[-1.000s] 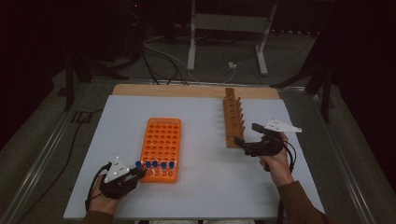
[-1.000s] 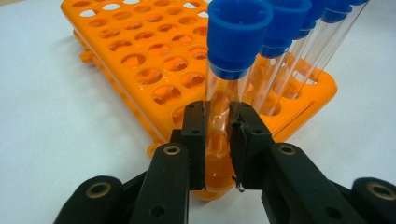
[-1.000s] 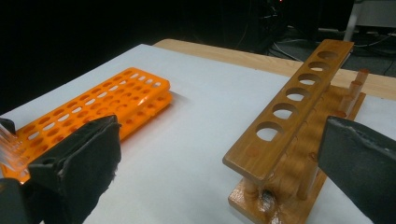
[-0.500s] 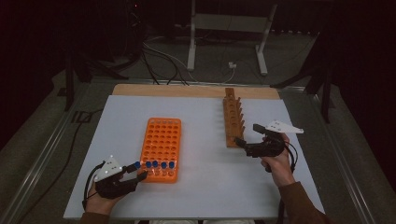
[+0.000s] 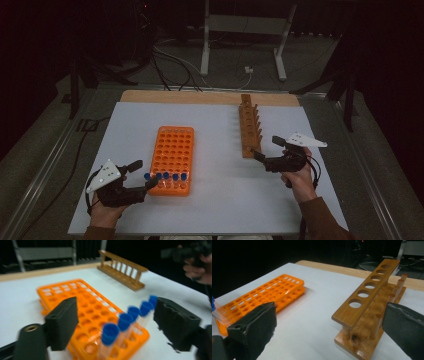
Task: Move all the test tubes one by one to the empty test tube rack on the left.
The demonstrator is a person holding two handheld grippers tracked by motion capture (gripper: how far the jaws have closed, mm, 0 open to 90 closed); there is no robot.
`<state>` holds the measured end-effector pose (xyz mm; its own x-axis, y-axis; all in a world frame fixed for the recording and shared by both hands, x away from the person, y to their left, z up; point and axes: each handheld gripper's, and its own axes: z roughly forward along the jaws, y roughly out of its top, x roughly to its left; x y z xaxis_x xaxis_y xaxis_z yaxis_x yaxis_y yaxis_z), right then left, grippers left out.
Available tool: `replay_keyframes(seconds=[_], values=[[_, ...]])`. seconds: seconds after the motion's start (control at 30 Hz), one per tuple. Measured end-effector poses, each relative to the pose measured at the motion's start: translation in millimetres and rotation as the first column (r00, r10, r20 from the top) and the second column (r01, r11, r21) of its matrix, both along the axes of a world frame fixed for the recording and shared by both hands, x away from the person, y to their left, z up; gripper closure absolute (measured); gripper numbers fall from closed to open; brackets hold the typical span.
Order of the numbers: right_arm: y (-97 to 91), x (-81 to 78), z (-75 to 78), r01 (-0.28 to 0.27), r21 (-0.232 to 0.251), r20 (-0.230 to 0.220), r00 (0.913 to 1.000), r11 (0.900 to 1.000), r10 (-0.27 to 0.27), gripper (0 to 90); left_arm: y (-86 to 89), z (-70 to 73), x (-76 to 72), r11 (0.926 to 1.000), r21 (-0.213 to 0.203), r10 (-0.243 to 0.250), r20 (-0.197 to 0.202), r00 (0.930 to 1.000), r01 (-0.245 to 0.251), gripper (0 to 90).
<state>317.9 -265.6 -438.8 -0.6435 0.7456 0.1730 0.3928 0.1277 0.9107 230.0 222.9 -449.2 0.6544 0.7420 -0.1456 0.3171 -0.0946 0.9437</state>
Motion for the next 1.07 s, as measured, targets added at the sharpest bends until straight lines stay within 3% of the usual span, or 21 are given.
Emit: replay_keyframes(seconds=[0.17,0.3,0.47,0.77,0.83,1.07], values=[[-4.9,-5.2,-5.0,0.013,0.006,0.008,0.9999,0.9999,-0.013,0.0,6.6,5.2,9.6,0.9948,-0.016,0.101,0.027,0.9945,-0.1,9.7],[-11.7,-12.6,-9.8,0.038,0.001,0.03,0.9988,0.9993,-0.038,0.0,10.3,5.1,16.4,0.9846,-0.027,0.173,0.033,0.9843,-0.172,2.8],[-19.7,-22.5,-12.6,0.061,0.007,0.067,0.9959,0.9981,-0.061,0.0,16.3,2.0,23.3,0.9718,-0.032,0.235,0.023,0.9718,-0.234,1.3],[-23.1,-32.6,-17.7,0.097,-0.022,0.108,0.9897,0.9951,-0.094,0.0,25.0,-6.9,25.4,0.952,-0.004,0.306,0.013,0.9519,-0.306,0.8],[-24.0,-34.4,-18.4,0.101,-0.015,0.11,0.9891,0.9948,-0.098,0.0,27.5,-8.6,24.2,0.947,-0.018,0.321,0.006,0.9471,-0.321,0.8],[-28.1,-35.2,-25.4,0.107,-0.012,0.09,0.9903,0.9942,-0.105,0.0,32.4,-13.5,21.6,0.9351,-0.007,0.354,-0.003,0.9351,-0.354,0.8]])
